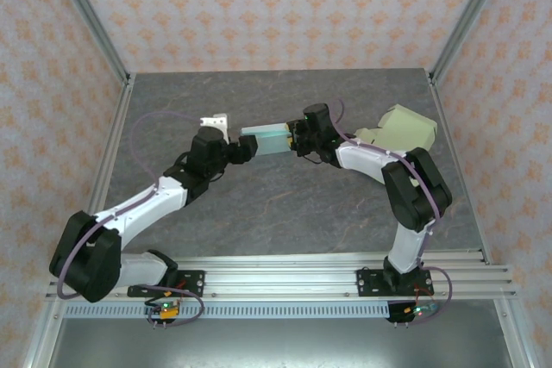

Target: Fold the paper box

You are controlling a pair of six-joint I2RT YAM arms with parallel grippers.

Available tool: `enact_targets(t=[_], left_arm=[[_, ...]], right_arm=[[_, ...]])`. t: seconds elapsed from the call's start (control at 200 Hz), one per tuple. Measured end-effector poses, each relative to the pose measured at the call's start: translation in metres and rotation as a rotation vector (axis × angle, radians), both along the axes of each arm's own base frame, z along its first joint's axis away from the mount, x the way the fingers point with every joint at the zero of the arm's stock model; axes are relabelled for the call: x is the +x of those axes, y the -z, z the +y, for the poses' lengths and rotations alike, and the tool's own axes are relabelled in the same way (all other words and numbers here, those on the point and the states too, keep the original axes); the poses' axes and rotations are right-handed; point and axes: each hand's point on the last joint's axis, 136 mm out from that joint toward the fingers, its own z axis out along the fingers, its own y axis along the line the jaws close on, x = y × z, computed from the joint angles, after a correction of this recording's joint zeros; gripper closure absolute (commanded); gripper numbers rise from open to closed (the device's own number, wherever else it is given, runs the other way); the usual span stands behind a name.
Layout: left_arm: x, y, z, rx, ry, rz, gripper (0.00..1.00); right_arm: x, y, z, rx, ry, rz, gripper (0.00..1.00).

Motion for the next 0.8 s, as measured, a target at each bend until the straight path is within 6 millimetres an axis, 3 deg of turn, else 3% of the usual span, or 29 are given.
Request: enact_targets(t=[0.105,0.19,0.415,0.801], left_arm=[[0.017,0.000,0.025,-0.043,-0.087,0.020,0.12],[0.034,0.015,0.039,-0.044,-0.140,0.063,0.12],[0.050,0.077,0.031,-0.022,-0.132,0.189,0.22],[0.045,0.083,0.030,-0.068,-0.145,0.073,0.25]], right_arm=[[0.000,0.000,0.000,-0.011,-0.005,-0.008,0.67],[0.000,0.000,0.000,-0.018,-0.010,-0.014,0.67],[0.001,0.003,0.000,-0.027,-0.016,-0.016,0.67],[0.013,-0.006,-0.001,-0.114,-0.053,-0.029,0.58]])
